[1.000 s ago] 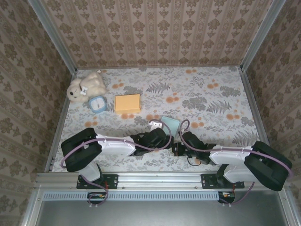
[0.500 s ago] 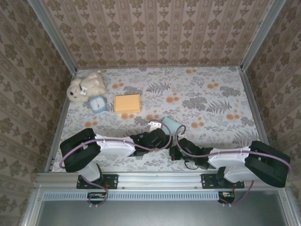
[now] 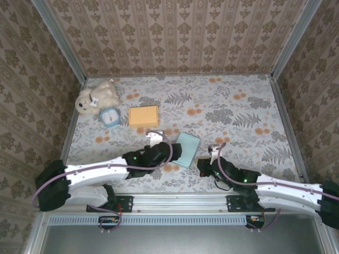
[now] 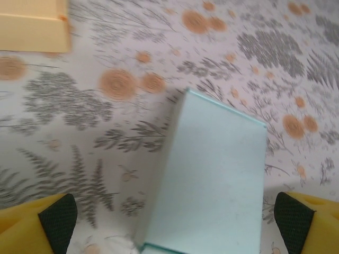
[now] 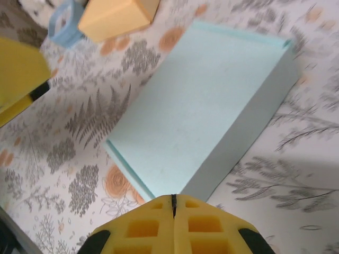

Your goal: Fold the paper box

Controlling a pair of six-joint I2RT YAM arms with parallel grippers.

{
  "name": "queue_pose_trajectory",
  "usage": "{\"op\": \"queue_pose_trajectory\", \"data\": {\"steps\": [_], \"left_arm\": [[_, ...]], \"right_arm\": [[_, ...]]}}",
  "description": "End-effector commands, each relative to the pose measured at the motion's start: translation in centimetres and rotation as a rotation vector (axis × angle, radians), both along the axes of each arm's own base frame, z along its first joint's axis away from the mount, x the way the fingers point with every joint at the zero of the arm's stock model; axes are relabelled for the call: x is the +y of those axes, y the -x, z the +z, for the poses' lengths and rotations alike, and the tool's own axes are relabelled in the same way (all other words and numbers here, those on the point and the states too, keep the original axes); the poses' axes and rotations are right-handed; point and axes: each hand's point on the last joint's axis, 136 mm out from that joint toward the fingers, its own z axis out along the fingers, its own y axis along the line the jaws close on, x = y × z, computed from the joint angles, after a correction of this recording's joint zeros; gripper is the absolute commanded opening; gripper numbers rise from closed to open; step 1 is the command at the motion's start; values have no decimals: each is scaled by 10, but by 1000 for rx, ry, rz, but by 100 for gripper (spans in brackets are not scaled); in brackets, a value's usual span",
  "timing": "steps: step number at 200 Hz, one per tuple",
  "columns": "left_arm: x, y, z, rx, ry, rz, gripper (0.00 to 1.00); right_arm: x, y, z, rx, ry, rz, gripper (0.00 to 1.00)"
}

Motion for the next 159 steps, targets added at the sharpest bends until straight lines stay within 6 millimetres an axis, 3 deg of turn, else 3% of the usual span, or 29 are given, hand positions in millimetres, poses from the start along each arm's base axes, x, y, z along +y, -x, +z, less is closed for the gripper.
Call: {"op": "queue_pose_trajectory", "data": {"steps": [1, 21, 61, 89, 110, 159], "left_arm": [[46, 7, -9, 28, -36, 136, 99], [45, 18, -12, 42, 54, 119, 99], [23, 37, -27, 109, 166, 60, 97], [-2, 44, -39, 165, 215, 18, 95], [-20, 48, -48, 208, 250, 0, 93], [-38, 50, -60, 259, 320, -2, 90]], "right_arm": [[-32, -6, 15, -106, 129, -66, 13], [-45, -12, 36, -191, 125, -113, 27], [-44, -31, 53, -243, 175, -92, 31], [-35, -57, 49, -154, 185, -42, 37], [-24, -82, 43, -121, 222, -1, 48], [8, -132, 14, -14, 297, 120, 56]]}}
